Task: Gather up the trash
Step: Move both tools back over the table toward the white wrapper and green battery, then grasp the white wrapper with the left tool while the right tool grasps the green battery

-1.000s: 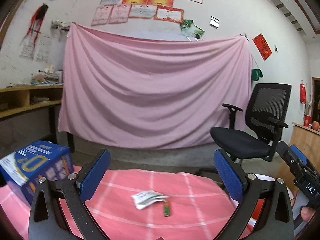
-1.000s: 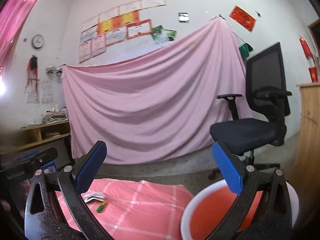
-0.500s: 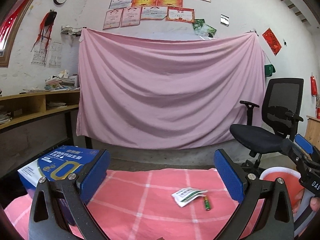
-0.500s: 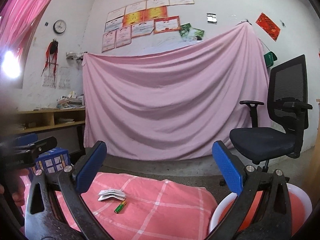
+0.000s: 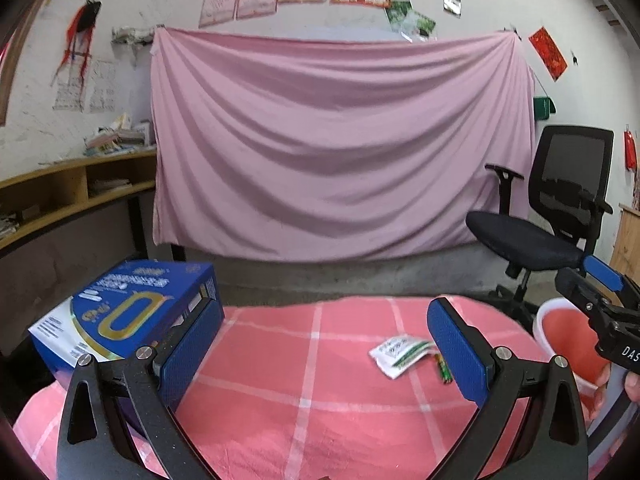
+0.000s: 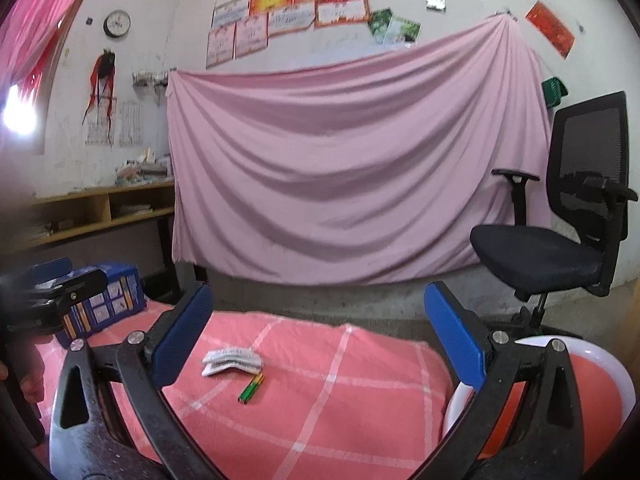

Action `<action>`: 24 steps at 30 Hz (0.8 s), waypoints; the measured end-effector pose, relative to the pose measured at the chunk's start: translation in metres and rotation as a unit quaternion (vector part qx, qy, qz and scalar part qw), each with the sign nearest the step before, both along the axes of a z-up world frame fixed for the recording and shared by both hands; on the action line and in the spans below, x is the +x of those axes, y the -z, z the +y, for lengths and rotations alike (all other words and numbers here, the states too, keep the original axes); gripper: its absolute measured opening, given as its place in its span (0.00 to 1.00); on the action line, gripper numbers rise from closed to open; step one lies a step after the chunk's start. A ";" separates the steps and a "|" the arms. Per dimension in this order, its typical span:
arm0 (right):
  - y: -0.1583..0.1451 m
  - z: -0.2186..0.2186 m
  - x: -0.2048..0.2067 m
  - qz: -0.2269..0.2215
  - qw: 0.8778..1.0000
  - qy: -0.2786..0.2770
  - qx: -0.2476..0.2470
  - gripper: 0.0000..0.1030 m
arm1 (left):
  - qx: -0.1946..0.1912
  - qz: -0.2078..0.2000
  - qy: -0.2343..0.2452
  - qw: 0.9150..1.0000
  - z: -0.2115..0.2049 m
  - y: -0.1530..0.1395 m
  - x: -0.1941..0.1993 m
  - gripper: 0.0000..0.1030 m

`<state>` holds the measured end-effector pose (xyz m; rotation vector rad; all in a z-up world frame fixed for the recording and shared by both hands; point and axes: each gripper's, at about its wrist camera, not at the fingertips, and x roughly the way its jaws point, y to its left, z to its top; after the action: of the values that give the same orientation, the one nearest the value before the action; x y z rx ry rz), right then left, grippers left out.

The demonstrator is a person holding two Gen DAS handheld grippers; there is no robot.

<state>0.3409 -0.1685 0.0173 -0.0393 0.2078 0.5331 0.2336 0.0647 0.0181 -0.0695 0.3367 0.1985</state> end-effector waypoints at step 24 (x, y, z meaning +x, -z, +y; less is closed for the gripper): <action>0.071 0.074 0.066 0.244 0.950 -0.116 -0.155 0.70 | -0.042 0.198 0.046 0.978 0.013 0.043 0.066 0.61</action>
<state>0.4067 -0.0943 -0.0534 -0.2422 0.7788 0.7360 0.3000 0.0774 -0.0253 -0.0976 0.7445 0.1039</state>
